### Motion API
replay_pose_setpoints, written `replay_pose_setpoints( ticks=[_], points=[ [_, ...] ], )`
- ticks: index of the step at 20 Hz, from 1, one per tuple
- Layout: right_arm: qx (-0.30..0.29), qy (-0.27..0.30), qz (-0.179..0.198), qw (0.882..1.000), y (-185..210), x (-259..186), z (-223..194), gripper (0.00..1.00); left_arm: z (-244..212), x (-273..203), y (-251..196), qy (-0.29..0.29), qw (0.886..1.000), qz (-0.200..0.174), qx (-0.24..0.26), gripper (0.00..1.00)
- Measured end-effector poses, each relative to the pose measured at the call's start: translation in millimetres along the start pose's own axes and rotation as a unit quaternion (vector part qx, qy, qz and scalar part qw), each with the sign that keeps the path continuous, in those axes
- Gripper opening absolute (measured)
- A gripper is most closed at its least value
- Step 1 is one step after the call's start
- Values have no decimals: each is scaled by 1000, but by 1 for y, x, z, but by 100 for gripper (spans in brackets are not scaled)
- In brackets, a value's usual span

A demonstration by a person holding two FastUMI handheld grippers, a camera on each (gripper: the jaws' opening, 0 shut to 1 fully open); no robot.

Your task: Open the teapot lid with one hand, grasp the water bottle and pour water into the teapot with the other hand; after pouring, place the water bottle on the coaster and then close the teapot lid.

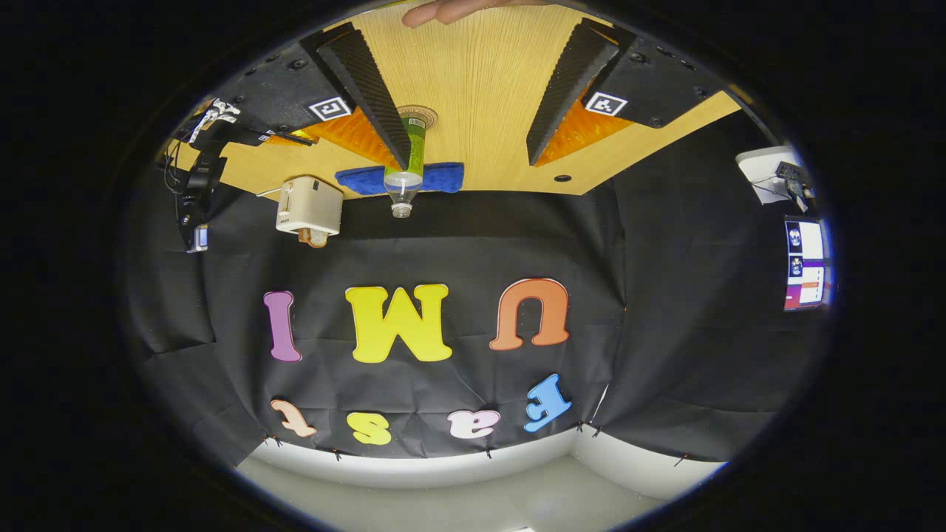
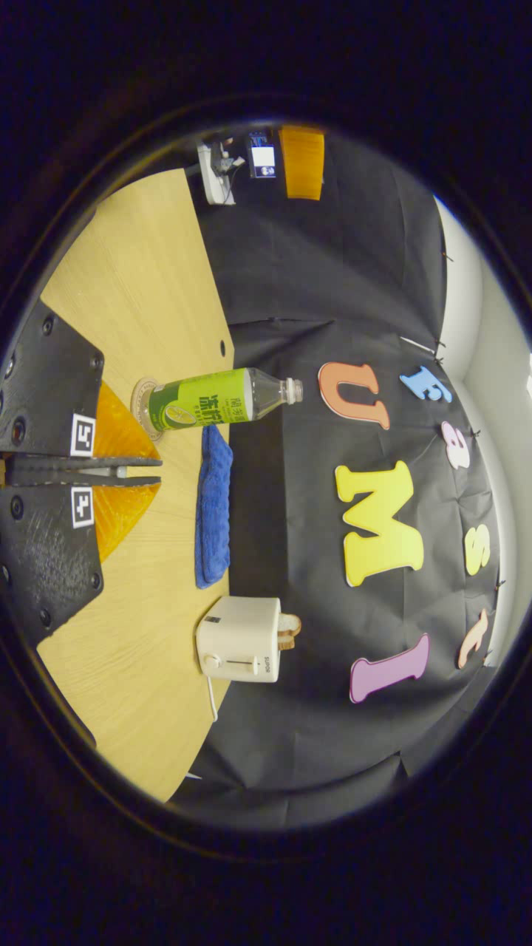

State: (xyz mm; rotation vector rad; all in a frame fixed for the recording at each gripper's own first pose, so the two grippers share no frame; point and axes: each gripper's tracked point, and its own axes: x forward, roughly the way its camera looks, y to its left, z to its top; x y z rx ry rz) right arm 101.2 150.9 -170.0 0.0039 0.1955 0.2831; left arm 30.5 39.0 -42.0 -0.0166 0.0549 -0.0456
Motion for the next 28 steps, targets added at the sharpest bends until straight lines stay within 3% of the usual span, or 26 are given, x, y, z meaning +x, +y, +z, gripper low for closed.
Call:
replay_pose_setpoints(
  ticks=[9,11,14,17,18,19,23,25,28],
  points=[
    [-36,7,-24,999,-4,-2,-5,6,2,-2,-5,0,1000,-10,1,99],
    [-25,-4,-29,999,-3,-8,5,17,4,-5,-12,-2,1000,-20,-1,99],
    [-26,-24,-25,999,1,-27,30,50,9,-10,-22,-6,999,-36,-10,99],
    [-23,-50,-19,998,4,-52,66,72,17,-16,-16,-15,1000,-23,-4,99],
    [-17,-58,-19,998,4,-62,76,91,21,-17,-13,-20,1000,-17,1,99],
    [-12,-66,-23,998,3,-70,90,97,22,-17,-14,-22,1000,-17,6,99],
    [-21,-77,-47,996,-10,-113,129,96,29,-25,-16,-30,999,-7,17,99],
    [-32,-74,-62,995,-22,-135,137,96,30,-27,-24,-32,999,-19,25,99],
    [-31,-91,-75,993,-40,-165,148,96,28,-25,-18,-30,999,-5,38,99]
  ],
)
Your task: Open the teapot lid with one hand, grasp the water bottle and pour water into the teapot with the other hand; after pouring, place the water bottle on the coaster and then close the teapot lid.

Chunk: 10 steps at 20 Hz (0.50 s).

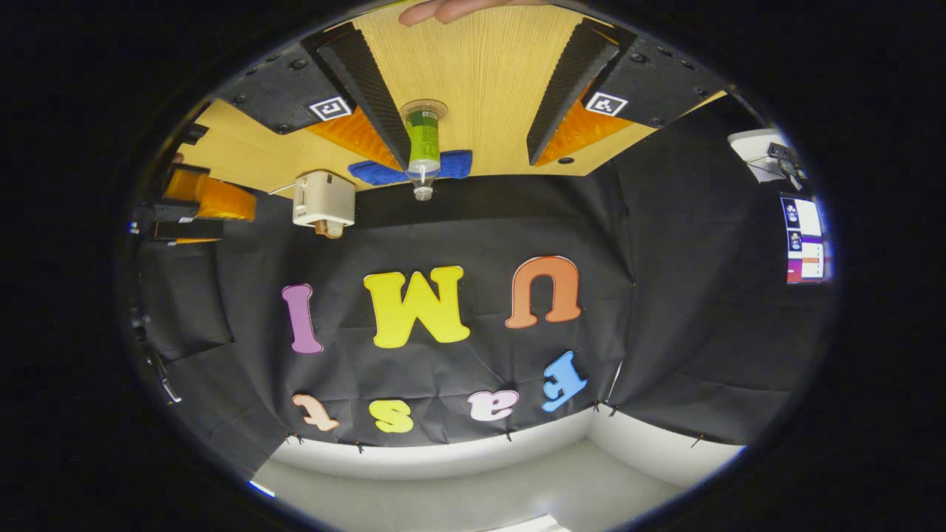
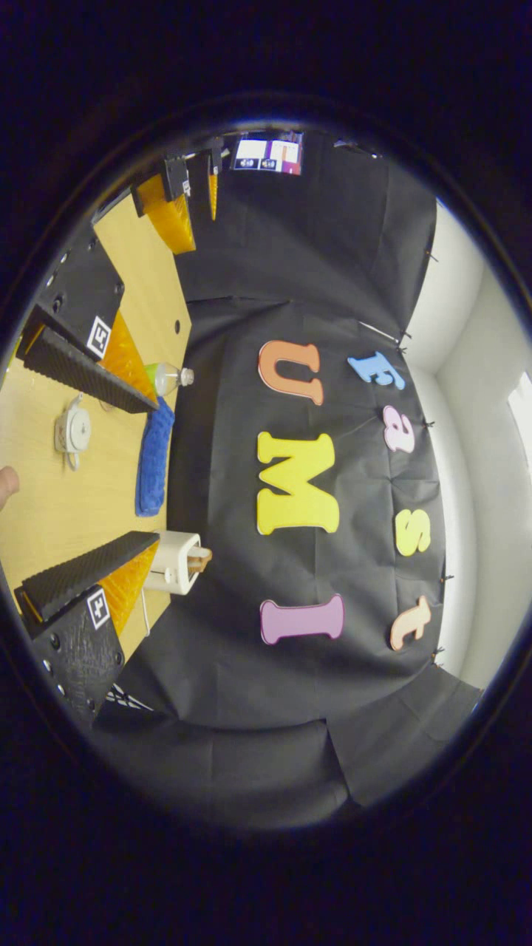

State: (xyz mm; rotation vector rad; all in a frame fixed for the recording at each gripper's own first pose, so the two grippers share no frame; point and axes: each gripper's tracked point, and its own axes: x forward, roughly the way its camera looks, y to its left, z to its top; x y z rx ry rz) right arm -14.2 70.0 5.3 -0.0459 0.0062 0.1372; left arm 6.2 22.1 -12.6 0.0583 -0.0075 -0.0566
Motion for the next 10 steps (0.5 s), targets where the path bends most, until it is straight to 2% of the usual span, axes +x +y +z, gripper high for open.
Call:
replay_pose_setpoints(
  ticks=[4,7,10],
  points=[
    [-8,-7,-22,1000,-32,-16,-6,96,-6,3,-7,8,1000,4,5,99],
    [16,12,0,1000,-37,-17,-24,96,-9,3,-16,11,1000,-1,8,99],
    [39,28,7,999,-45,-13,-36,96,-8,4,-23,7,1000,-2,12,99]
  ],
)
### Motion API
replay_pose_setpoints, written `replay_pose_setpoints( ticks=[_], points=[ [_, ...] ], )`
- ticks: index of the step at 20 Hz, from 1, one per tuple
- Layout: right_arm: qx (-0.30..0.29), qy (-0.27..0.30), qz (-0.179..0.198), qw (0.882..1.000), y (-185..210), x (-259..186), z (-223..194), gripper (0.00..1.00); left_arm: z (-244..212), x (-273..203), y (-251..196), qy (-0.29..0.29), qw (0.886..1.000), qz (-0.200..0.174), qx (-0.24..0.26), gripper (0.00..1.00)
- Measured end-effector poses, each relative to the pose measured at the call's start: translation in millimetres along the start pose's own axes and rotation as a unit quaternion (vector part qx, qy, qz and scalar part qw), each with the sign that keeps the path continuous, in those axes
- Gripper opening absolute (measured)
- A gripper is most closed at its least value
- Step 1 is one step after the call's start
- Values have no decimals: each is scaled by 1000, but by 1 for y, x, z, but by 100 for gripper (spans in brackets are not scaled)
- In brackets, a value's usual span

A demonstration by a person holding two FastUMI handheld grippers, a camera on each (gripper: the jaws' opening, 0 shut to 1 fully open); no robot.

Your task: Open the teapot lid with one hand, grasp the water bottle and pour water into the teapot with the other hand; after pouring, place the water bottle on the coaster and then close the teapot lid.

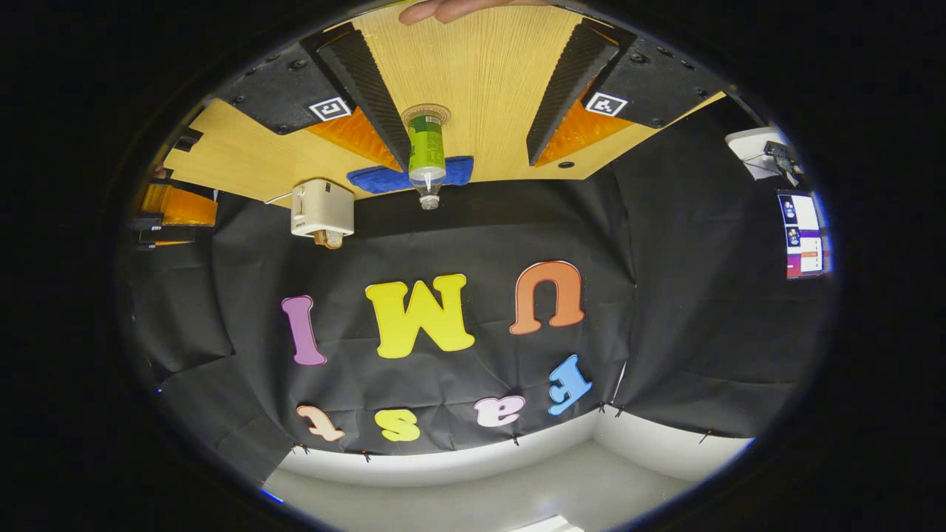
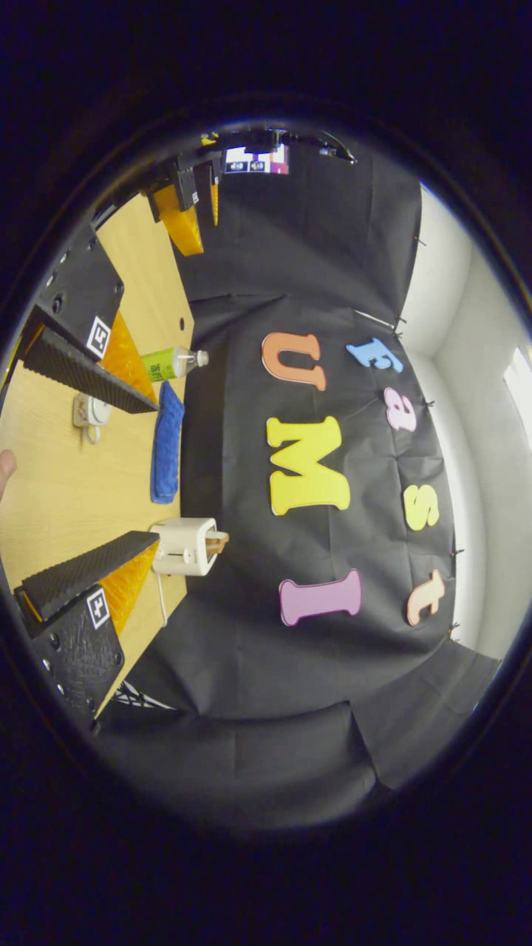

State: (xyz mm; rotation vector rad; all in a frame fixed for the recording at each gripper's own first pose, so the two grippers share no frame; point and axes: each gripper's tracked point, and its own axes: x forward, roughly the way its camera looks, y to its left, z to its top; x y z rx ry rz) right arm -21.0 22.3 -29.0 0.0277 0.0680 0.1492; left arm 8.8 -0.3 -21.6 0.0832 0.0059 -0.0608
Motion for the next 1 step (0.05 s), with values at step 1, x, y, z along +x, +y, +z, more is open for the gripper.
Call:
replay_pose_setpoints(
  ticks=[1],
  points=[
    [3,6,-1,1000,-2,1,-3,96,-1,1,-2,0,1000,0,2,99]
  ],
)
